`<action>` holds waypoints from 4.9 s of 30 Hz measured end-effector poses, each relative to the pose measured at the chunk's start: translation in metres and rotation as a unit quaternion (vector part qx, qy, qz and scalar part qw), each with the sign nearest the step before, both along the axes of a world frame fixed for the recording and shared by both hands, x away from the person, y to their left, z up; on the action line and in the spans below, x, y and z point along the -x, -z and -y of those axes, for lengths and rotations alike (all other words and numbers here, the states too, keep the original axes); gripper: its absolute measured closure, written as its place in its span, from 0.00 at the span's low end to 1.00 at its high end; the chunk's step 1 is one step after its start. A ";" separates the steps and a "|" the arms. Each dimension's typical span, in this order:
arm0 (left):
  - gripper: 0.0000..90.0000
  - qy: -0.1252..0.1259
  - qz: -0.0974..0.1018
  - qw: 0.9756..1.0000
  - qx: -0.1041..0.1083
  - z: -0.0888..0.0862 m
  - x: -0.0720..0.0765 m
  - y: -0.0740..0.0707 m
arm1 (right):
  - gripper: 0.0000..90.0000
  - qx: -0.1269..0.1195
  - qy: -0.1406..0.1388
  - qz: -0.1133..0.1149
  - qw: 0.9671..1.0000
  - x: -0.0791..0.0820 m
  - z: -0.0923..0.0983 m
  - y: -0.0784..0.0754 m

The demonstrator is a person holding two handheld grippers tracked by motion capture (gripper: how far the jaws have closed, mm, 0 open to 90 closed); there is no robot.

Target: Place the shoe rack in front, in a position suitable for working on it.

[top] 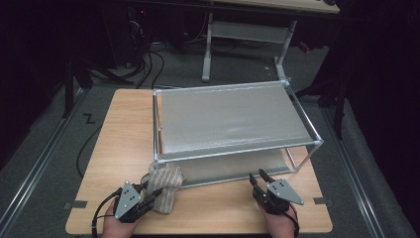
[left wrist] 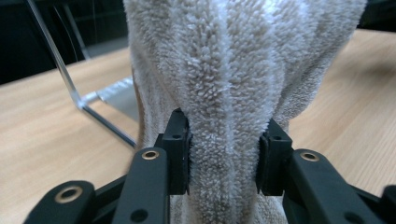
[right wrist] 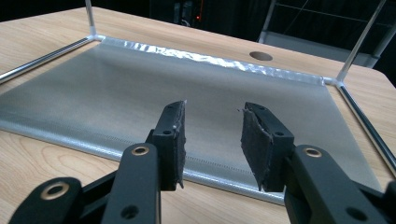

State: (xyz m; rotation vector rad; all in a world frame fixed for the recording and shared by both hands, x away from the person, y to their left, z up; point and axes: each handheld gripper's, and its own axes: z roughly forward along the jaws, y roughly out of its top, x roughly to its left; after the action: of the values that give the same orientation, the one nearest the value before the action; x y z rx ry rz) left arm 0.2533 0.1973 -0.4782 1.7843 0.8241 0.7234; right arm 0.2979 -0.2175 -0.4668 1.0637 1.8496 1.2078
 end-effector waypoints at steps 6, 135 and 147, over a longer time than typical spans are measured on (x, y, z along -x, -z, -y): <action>0.73 0.003 -0.052 0.998 -0.036 0.000 -0.006 0.017 | 0.66 0.000 0.001 0.002 1.000 0.000 0.000 -0.001; 0.81 -0.012 0.007 1.000 0.004 0.000 -0.047 -0.007 | 0.67 0.060 0.031 -0.137 0.988 -0.051 0.011 0.006; 0.82 0.078 0.005 0.997 0.016 0.021 0.016 -0.006 | 0.67 0.046 0.015 -0.111 0.993 -0.022 0.010 0.010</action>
State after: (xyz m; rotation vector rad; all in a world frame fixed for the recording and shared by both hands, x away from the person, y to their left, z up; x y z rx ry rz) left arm 0.2371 0.1763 -0.4723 1.7927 0.6766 0.6142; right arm 0.3200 -0.2277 -0.4766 1.2087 2.0296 1.0094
